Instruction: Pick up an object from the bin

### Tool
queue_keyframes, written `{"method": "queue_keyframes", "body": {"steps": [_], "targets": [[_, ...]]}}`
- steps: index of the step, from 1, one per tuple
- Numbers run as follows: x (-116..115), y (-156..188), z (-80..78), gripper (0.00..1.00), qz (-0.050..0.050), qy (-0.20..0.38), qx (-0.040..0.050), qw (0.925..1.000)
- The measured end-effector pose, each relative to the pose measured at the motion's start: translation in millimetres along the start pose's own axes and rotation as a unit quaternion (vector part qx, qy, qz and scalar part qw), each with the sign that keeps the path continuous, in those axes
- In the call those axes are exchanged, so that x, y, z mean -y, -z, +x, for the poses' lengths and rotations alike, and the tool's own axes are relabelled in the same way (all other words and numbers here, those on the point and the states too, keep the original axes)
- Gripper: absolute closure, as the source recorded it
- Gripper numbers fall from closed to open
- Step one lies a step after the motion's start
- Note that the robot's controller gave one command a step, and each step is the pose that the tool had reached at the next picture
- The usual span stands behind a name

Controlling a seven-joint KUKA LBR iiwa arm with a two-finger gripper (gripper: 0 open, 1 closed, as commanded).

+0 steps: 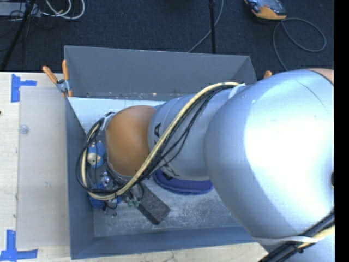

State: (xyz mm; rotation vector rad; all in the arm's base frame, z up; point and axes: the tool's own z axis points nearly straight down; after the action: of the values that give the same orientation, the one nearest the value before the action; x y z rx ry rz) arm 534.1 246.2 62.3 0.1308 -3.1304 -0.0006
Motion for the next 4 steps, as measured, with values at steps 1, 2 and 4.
{"method": "queue_keyframes", "body": {"steps": [1,2,4], "targets": [[0.4,4.1,1.1,1.0,0.001,-0.002,-0.0016,1.0],[1.0,24.3,2.7,1.0,0.001,-0.002,-0.0035,1.0],[0.8,49.7,1.4,1.0,0.001,-0.002,-0.0014,1.0]]}}
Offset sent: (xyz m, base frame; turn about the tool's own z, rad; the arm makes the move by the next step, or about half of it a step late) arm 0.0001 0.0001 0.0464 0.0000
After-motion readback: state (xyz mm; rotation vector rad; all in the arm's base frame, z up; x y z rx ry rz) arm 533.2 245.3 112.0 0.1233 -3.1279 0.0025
